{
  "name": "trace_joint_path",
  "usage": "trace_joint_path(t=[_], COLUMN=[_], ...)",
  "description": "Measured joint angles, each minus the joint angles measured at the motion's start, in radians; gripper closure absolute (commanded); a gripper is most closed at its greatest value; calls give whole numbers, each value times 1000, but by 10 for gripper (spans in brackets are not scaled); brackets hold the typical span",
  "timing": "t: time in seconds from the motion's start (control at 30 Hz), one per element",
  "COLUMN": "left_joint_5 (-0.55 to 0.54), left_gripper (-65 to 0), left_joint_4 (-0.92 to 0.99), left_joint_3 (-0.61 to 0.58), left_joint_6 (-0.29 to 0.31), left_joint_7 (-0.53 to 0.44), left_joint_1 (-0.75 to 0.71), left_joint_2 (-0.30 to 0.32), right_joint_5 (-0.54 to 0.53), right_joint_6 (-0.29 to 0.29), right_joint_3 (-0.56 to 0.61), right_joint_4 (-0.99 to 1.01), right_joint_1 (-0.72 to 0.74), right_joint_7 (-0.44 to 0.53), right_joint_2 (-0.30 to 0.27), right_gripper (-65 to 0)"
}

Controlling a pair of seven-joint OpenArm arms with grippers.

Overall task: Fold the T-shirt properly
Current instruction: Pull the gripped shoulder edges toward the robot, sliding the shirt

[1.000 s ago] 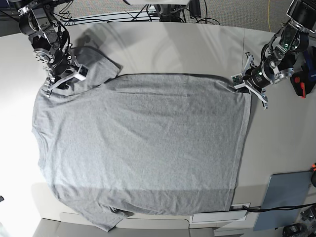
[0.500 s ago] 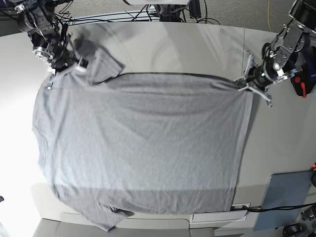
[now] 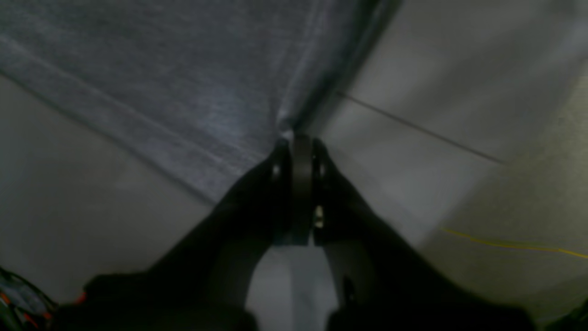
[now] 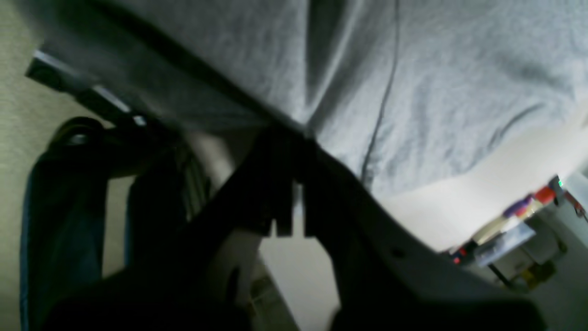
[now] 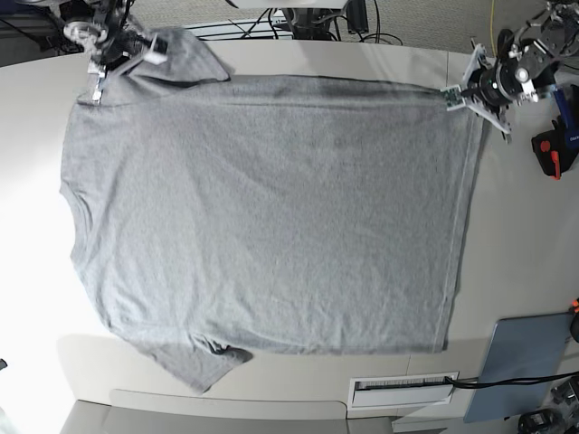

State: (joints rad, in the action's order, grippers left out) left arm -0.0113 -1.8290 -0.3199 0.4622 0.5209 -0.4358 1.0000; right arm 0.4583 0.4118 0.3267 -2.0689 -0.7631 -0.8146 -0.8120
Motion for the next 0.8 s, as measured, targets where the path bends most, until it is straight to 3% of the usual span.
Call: trace_joint_path(t=[0.17,0.73,0.8], left_joint_5=[10,10,5], left_gripper=[0,0,0], left_joint_4=[-41,-80,-84], left_joint_3=[4,5,0], left_joint_6=[-12,-4,-2], left_joint_7=[18,90,92], left_joint_1=[-74,-113,-114], left_joint_2=[5,9,20], right_joint_5=[65,69,92], right_joint_6=[-35,-39,-62], right_joint_3=[-1,-3,-13], right_joint_4=[-53,-102,-109], right_joint_1=[-89,-171,-171], right_joint_7=[-15,-68,-43], right_joint_2=[-1,-3,-2], right_gripper=[0,0,0])
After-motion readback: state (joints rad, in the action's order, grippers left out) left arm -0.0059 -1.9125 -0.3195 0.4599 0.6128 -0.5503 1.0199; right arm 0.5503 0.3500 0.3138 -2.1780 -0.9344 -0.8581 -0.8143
